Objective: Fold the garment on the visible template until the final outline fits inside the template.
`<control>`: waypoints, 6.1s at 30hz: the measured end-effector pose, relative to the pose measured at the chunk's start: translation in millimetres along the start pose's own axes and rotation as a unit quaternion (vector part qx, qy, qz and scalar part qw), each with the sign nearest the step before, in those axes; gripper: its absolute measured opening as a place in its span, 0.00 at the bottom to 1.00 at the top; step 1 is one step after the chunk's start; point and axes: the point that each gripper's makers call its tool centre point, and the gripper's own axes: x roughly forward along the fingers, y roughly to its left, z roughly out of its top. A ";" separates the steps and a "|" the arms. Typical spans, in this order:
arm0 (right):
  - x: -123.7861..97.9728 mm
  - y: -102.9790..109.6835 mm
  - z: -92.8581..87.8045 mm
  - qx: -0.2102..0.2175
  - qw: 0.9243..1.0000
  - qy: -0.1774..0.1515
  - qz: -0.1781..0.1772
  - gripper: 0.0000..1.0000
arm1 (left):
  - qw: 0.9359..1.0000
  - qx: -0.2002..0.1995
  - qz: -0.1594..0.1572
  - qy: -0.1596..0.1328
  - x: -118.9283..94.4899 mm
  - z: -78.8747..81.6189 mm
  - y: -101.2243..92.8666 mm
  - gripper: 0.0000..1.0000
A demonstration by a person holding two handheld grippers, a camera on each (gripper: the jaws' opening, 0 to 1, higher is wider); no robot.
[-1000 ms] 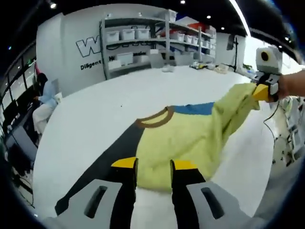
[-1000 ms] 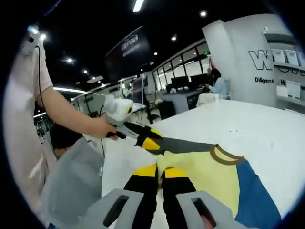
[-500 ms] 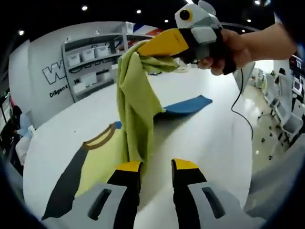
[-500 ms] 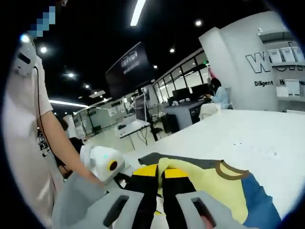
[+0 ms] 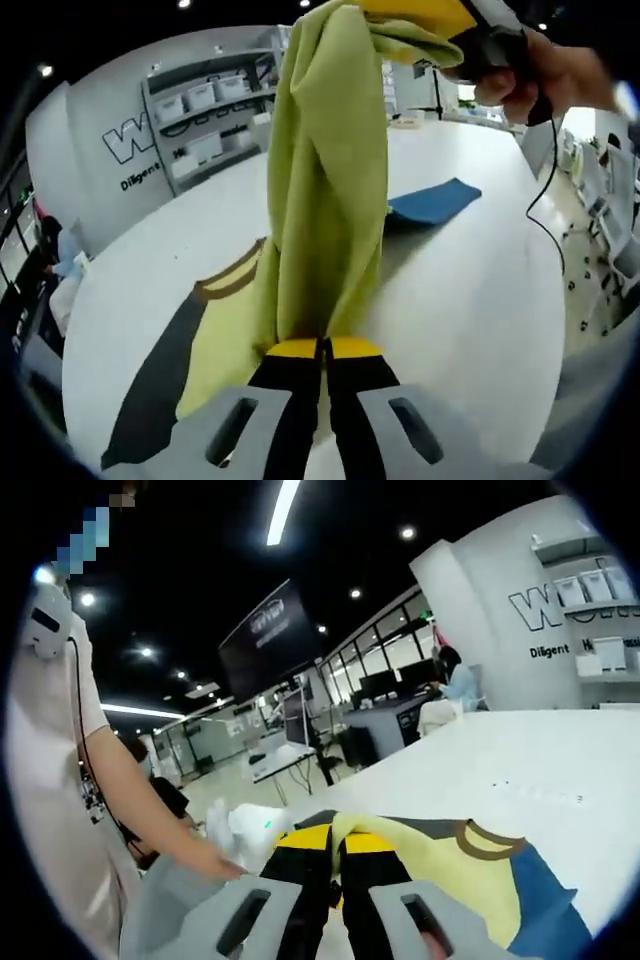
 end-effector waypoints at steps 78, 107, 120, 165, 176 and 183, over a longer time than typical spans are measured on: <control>-135.8 29.0 -241.0 -0.056 0.926 0.369 -0.063 0.00 | 0.969 0.025 -0.156 0.190 -128.2 -125.5 -88.3 0.07; -142.9 16.8 -265.9 -0.014 0.930 0.355 -0.090 0.00 | 0.963 -0.133 -0.098 0.211 -134.0 -150.9 -57.9 0.05; -134.4 53.1 -276.6 -0.007 0.925 0.379 -0.035 0.00 | 0.951 -0.148 -0.062 0.264 -185.0 -192.7 -29.9 0.10; -109.3 -251.0 -166.0 -0.046 0.905 0.338 -0.254 0.28 | 0.975 -0.067 -0.034 0.211 28.7 -99.0 210.7 0.40; -114.6 -266.4 -160.3 -0.121 0.897 0.340 -0.256 0.00 | 0.971 -0.074 -0.044 0.223 30.9 -102.8 201.6 0.08; -124.8 -309.2 -147.4 -0.134 0.874 0.358 -0.299 0.00 | 0.972 -0.067 0.034 0.221 38.8 -104.3 230.3 0.08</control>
